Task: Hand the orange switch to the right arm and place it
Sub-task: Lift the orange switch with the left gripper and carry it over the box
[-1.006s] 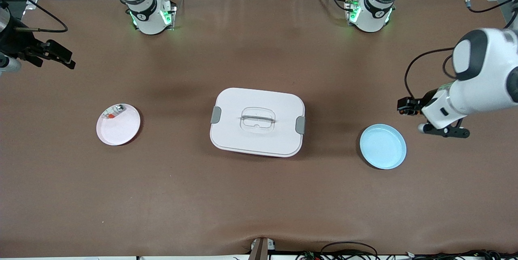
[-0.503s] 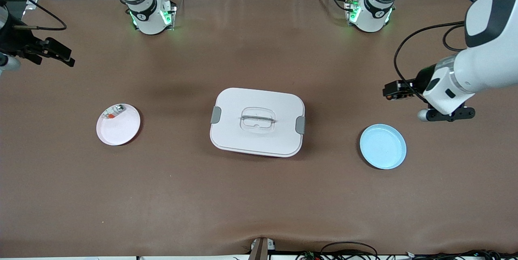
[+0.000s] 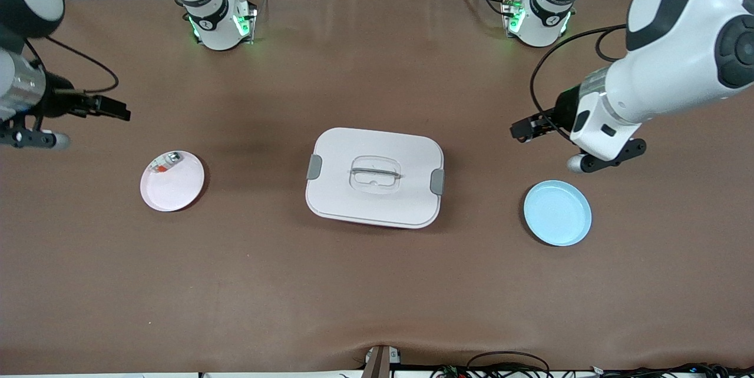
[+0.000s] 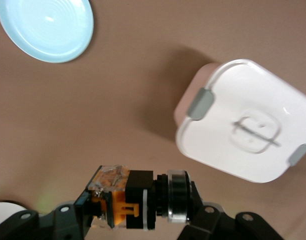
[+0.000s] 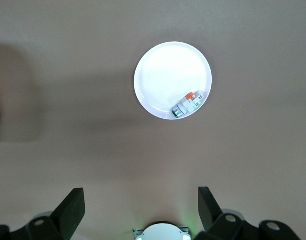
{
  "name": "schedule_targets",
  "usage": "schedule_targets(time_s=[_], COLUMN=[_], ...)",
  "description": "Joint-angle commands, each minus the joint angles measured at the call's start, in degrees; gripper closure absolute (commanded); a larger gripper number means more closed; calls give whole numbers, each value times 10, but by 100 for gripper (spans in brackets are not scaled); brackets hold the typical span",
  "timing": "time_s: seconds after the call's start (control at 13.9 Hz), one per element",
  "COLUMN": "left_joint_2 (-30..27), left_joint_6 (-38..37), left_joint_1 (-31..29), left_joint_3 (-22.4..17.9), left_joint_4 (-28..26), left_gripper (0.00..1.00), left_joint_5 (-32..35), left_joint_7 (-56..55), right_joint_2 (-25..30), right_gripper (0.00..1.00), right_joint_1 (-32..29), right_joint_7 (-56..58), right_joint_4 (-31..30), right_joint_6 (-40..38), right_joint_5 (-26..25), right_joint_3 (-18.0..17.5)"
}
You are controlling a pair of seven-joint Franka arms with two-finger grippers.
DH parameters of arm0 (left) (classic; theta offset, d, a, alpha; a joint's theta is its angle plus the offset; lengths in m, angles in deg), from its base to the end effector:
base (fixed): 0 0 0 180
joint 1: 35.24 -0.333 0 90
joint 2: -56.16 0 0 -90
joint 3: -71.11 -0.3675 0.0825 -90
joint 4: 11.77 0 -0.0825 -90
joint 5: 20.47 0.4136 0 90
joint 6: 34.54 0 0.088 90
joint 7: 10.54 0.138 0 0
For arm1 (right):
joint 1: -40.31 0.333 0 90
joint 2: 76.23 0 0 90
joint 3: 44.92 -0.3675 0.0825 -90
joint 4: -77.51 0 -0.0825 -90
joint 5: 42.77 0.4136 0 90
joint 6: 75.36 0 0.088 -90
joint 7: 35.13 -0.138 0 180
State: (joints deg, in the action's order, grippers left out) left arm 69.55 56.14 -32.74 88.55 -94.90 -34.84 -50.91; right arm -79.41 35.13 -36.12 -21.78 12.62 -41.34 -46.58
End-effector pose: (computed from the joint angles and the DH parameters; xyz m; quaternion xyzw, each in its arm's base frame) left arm 0.6137 -0.2357 0.5730 0.9688 0.1842 -0.1190 0.1152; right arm 0.5742 -0.0321 0.5310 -0.9911 0.0401 0.1258 0.0160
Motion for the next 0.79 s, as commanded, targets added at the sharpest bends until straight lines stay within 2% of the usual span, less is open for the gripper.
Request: schedule_targets(time_s=[0.0,0.43,0.5,0.65,0.72], left_joint_2=[9,23,27,38,43], left_joint_6=[33,153,173,211,229], left_joint_1=[22,83,95,122,132], left_joint_3=[2,2,2,1,1], left_joint_4=[16,15,15,15,15], left_gripper=[78,78,78,78,78], left_joint_5=[-30,-96,-110,-116,-116], left_joint_7=[-70,-312,-367,-490,-529], right_joint_2=[-16,-20,-19,-16,-17], right_gripper=[0,0,0,0,0], right_joint_1=[-11,-4,0,-3,0], right_joint_7=[27,16,15,16,16], right_joint_4=[30,30,29,25,24], right_joint_6=[-23,-22,-19,-18,-13], right_joint_5=[0,14,44,145,177], right_joint_3=[-7,-10,-11,-9,-10])
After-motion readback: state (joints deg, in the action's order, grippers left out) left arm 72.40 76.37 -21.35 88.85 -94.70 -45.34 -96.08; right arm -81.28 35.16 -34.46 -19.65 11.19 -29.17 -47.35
